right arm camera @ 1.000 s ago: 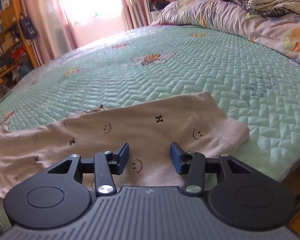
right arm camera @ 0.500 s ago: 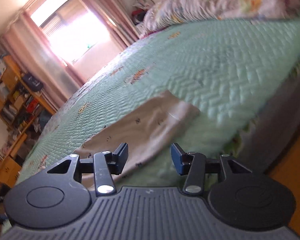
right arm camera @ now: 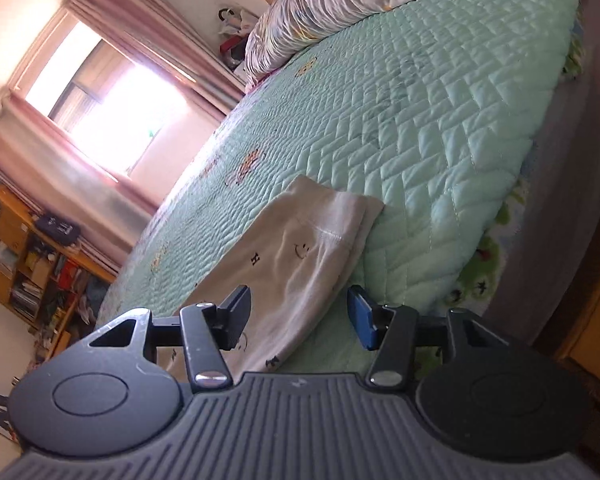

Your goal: Fold clothes

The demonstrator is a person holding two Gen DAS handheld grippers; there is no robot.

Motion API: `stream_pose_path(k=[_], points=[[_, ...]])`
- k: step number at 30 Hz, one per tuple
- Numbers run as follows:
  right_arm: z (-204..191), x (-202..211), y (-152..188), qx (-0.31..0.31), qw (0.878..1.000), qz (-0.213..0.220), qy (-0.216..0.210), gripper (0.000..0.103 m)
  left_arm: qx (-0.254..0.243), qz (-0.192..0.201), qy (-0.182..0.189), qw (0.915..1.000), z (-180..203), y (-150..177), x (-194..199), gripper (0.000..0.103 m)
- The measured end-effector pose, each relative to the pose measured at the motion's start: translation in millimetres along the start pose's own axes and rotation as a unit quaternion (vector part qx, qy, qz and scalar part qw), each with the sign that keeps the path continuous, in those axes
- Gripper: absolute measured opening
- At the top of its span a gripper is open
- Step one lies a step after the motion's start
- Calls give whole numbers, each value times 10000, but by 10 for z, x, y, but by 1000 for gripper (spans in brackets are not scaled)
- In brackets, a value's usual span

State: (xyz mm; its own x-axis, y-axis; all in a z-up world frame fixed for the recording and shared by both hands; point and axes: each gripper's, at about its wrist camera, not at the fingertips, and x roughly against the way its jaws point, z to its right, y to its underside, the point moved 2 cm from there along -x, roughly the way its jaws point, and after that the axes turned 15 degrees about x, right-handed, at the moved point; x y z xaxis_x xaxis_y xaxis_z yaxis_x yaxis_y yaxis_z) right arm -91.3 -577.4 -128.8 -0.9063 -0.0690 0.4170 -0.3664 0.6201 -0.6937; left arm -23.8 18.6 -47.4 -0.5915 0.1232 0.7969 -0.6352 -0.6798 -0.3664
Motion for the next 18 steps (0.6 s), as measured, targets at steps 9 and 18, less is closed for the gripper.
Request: stream_pose_path(k=[9, 18], points=[[105, -21, -46, -17, 9997, 75, -246, 45, -37, 8, 80, 10000, -74, -20, 45, 100], [209, 12, 18, -207, 9997, -72, -59, 6, 879, -28, 806, 9929, -362, -258, -27, 102]])
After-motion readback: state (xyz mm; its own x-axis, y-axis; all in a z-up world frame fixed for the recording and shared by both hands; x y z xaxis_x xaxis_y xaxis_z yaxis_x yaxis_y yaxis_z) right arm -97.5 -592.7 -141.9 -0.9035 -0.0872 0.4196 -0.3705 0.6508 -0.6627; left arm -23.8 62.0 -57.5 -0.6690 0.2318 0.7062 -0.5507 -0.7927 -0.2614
